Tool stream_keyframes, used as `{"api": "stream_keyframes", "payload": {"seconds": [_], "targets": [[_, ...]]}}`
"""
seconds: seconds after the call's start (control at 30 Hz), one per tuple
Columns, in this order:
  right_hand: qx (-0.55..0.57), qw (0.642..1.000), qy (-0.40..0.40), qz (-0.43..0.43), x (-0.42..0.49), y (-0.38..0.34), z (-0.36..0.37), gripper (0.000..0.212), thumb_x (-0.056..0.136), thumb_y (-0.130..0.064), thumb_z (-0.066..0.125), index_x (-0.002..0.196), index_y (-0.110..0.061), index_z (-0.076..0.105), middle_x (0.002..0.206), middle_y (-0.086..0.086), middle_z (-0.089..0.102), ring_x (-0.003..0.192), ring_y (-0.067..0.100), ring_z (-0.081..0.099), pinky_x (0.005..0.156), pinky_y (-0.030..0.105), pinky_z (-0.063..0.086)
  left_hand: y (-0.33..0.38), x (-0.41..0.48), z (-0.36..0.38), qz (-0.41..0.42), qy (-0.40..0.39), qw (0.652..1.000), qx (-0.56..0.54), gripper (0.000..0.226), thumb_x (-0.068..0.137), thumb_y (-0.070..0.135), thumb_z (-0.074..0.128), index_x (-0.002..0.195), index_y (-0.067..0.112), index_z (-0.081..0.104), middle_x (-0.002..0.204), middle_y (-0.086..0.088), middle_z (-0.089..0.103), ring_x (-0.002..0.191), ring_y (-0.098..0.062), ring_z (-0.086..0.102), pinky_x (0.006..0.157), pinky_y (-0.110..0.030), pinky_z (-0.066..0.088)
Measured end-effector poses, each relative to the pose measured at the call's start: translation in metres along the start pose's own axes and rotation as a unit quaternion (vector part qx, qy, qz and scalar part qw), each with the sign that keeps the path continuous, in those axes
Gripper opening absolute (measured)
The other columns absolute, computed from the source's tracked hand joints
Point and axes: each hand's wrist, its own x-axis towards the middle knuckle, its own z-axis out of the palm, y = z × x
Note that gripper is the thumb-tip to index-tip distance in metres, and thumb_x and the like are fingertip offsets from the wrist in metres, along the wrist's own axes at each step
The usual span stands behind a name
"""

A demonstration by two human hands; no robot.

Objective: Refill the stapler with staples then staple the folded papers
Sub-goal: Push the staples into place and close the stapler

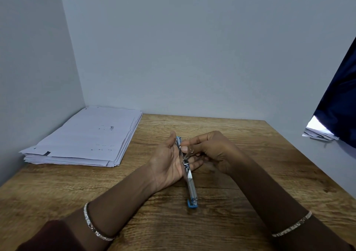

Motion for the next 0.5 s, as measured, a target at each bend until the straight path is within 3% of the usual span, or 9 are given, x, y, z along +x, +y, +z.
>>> {"api": "stream_keyframes", "payload": {"seconds": [0.1,0.17,0.27,0.33,0.5], "targets": [[-0.021,1.000,-0.011,-0.012,0.0002,0.0007,-0.0011,0.016,0.079,0.003,0.079,0.094,0.006,0.075,0.060,0.012,0.072,0.043,0.012,0.064,0.047,0.027,0.057,-0.0005,-0.0001,-0.0005,0.004,0.001,1.000,0.010,0.079,0.103,0.058,0.023,0.138,-0.006,0.053,0.129,-0.027,0.059,0.147,-0.037,0.034,0.113,-0.050,0.038],[-0.029,0.999,-0.022,-0.015,0.0000,0.0001,-0.0025,0.010,0.079,0.005,0.078,0.088,0.004,0.076,0.059,0.012,0.072,0.043,0.013,0.064,0.045,0.026,0.058,-0.0004,-0.0006,0.0001,0.003,0.000,1.000,0.023,0.079,0.103,0.059,0.022,0.139,-0.004,0.052,0.139,-0.028,0.052,0.146,-0.036,0.037,0.116,-0.049,0.036],[-0.035,0.999,-0.038,-0.009,-0.0003,-0.0016,-0.0051,0.011,0.078,0.008,0.078,0.089,0.008,0.074,0.059,0.012,0.072,0.043,0.014,0.065,0.044,0.027,0.058,-0.0015,-0.0008,0.0003,-0.003,-0.006,1.000,0.030,0.079,0.103,0.059,0.022,0.141,-0.003,0.051,0.125,-0.025,0.057,0.139,-0.036,0.044,0.116,-0.048,0.035],[-0.055,0.997,-0.045,-0.011,-0.0004,-0.0031,-0.0068,0.014,0.078,0.007,0.079,0.090,0.009,0.073,0.059,0.010,0.072,0.043,0.013,0.066,0.044,0.025,0.057,-0.0024,-0.0009,0.0001,-0.008,-0.009,0.999,0.032,0.078,0.102,0.060,0.022,0.141,-0.002,0.052,0.120,-0.024,0.059,0.144,-0.036,0.039,0.114,-0.047,0.037],[-0.060,0.997,-0.055,-0.010,0.0007,-0.0038,-0.0055,0.009,0.082,0.006,0.075,0.091,0.008,0.072,0.059,0.011,0.072,0.043,0.013,0.066,0.044,0.026,0.057,-0.0020,-0.0012,0.0015,-0.004,-0.021,0.999,0.027,0.081,0.102,0.061,0.021,0.140,-0.004,0.051,0.151,-0.029,0.043,0.146,-0.037,0.033,0.120,-0.049,0.029]]}}
